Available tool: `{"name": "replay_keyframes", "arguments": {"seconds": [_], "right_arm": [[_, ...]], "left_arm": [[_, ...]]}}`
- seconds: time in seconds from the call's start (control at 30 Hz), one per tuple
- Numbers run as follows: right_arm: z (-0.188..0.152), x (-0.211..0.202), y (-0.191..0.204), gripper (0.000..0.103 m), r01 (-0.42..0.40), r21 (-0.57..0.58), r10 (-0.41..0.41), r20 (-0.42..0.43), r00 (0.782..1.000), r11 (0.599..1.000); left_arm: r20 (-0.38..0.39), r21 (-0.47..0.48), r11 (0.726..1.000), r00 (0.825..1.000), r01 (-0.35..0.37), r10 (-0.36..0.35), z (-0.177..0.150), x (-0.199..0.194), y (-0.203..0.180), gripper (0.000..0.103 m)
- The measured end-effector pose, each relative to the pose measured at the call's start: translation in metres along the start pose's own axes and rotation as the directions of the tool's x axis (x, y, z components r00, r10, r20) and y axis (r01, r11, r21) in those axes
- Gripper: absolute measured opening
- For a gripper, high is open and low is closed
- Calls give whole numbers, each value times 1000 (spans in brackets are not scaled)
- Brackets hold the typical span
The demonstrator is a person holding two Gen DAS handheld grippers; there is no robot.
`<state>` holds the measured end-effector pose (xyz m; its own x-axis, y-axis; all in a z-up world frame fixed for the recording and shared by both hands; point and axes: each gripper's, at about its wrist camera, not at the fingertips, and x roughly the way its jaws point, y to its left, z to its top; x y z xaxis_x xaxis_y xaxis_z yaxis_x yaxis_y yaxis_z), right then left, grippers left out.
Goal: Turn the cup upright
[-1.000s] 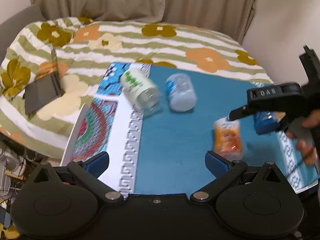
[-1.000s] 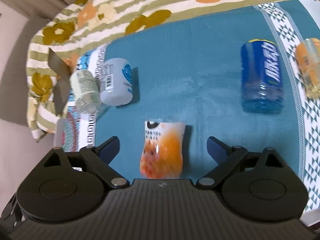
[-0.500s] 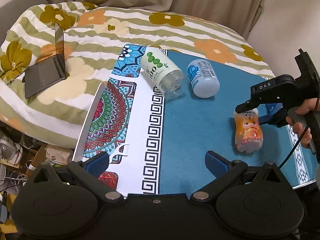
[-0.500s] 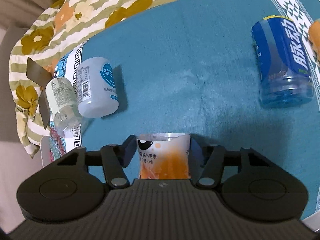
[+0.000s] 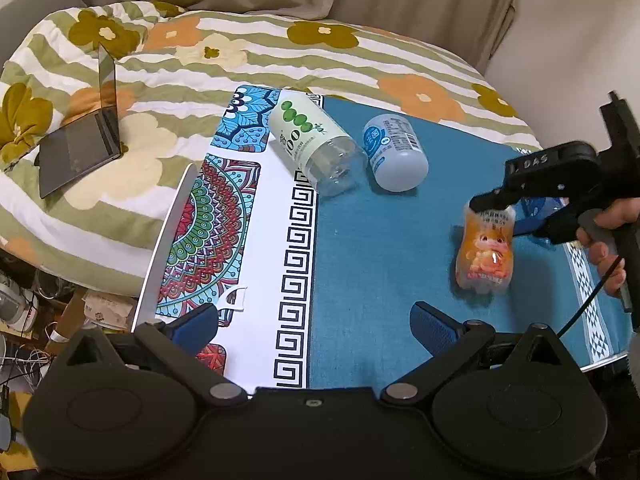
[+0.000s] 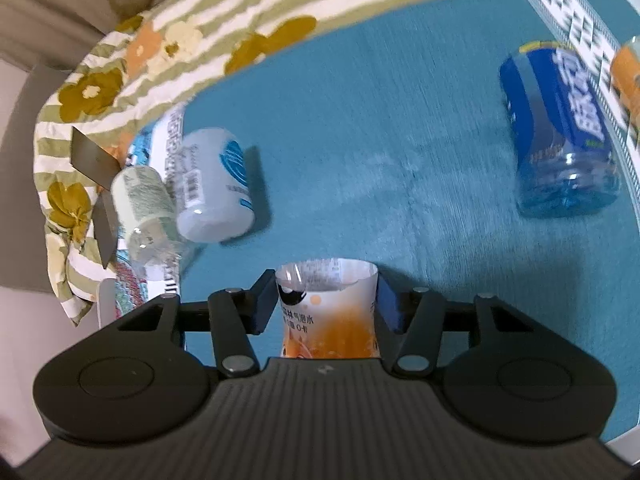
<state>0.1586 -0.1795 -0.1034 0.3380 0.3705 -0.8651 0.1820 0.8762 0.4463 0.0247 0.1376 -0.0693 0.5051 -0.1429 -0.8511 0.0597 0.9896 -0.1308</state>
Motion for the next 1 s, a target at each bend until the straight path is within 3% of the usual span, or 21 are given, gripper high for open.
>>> {"name": "replay_keyframes", "arguments": {"seconds": [0.1,0.2,0.37,0.53,0.6,0.73,1.0], "right_arm": [[-7,-21,5,68,-29,-27,32,111,993,999],[-24,-43,12,68,-15,-103,43,273,961,995],[-62,-43,14,69,83,-212,38,510,859,974],[-83,-26,9,70,195,-297,52,656,753,935],[-90,-18,6,70,226,-315,55,684,727,922],[-99,-9,-6,71,216,-294,48,686,726,931],[-121,-19,-11,71,229,-308,36,665,746,923]], "left_arm": [[-1,16,1000,1000,0,0,1,0,-2,103],[3,38,999,1000,-2,2,2,1,-6,103],[20,64,998,1000,-5,3,0,8,-15,103],[39,105,994,999,-14,10,-4,13,-25,103],[38,132,991,999,-20,15,-6,16,-29,103],[16,159,987,1000,-22,19,-11,24,-33,103],[15,176,984,1000,0,-3,-16,24,-44,103]]}}
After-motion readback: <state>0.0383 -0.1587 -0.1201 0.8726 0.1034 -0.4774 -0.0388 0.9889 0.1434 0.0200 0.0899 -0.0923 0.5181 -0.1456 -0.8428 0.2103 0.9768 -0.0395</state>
